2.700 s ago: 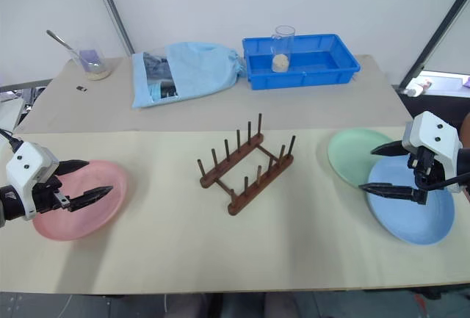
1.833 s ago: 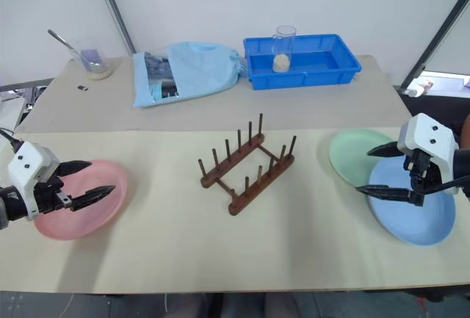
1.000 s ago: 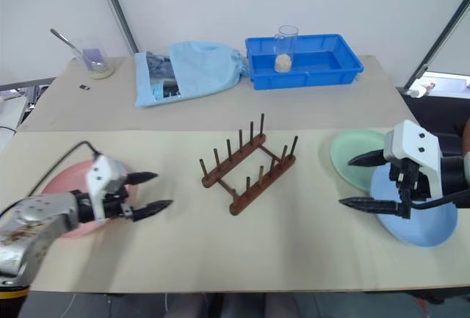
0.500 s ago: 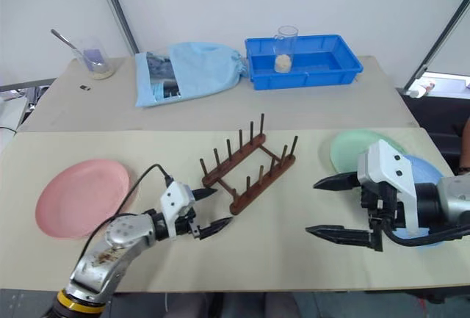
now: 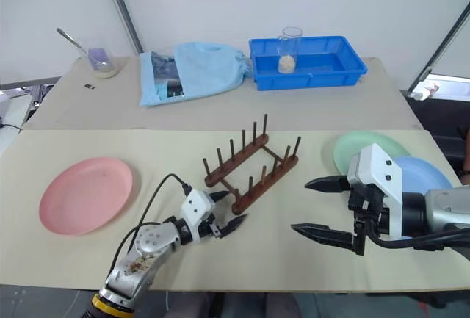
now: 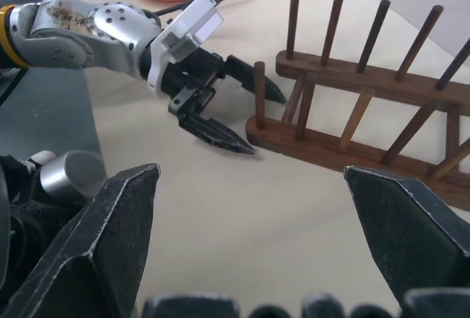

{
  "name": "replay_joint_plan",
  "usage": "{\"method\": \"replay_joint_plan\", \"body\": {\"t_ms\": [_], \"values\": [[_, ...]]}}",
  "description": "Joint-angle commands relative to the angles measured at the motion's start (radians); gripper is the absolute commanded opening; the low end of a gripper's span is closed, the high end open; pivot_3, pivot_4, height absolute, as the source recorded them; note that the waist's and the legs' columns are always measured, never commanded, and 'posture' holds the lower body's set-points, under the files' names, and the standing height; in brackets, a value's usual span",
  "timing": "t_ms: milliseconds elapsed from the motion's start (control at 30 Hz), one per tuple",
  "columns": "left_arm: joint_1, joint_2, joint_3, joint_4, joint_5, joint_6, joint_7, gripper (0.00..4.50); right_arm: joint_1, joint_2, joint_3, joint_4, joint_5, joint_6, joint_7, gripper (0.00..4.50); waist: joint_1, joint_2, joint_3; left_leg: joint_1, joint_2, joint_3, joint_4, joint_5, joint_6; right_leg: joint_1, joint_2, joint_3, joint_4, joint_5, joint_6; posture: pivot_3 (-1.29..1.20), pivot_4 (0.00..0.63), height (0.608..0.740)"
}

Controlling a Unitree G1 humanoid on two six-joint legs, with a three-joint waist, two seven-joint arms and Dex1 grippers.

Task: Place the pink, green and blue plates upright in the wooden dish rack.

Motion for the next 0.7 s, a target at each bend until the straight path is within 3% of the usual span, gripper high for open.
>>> {"method": "replay_joint_plan", "body": {"t_ms": [33, 133, 300, 467, 700], "values": [[-0.011, -0.010, -0.007, 0.019, 0.027, -0.021, 0.020, 2.19, -0.007, -0.008, -0.012, -0.010, 0.003, -0.029, -0.002, 4.50, 0.002, 0.000, 0.000, 0.000, 0.000, 0.000, 0.000, 0.000, 0.000, 0.000, 0.000, 0.000, 0.000, 0.000, 0.000, 0.00, 0.150, 0.740], [-0.015, -0.010, -0.002, 0.034, 0.044, -0.029, 0.032, 0.83, -0.008, -0.007, -0.006, -0.004, -0.005, -0.038, -0.001, 4.50, 0.003, 0.000, 0.000, 0.001, 0.000, 0.000, 0.000, 0.000, 0.000, 0.001, 0.000, 0.000, 0.000, 0.000, 0.000, 0.00, 0.150, 0.740], [-0.022, 0.010, 0.037, 0.036, 0.021, -0.028, 0.018, 0.84, 0.009, 0.002, -0.006, -0.008, -0.024, -0.056, -0.001, 4.50, 0.002, 0.000, 0.000, 0.001, 0.000, 0.000, 0.000, 0.000, 0.000, 0.001, 0.001, 0.000, 0.000, 0.000, 0.000, 0.00, 0.150, 0.740], [-0.093, 0.097, 0.075, 0.031, -0.077, -0.040, -0.150, 0.84, 0.068, -0.002, -0.032, -0.012, -0.054, -0.080, 0.034, 4.50, -0.001, 0.000, 0.000, 0.001, 0.001, 0.000, 0.000, 0.000, 0.000, 0.000, 0.001, 0.000, 0.000, 0.000, 0.000, 0.00, 0.150, 0.740], [-0.306, 0.208, 0.065, 0.223, -0.115, -0.135, -0.440, 0.84, 0.181, 0.019, -0.088, -0.041, -0.112, -0.109, 0.069, 4.50, 0.002, 0.000, 0.000, 0.000, -0.001, 0.001, 0.001, 0.000, 0.001, 0.001, 0.001, -0.001, -0.001, 0.000, 0.001, 0.00, 0.150, 0.740]]}}
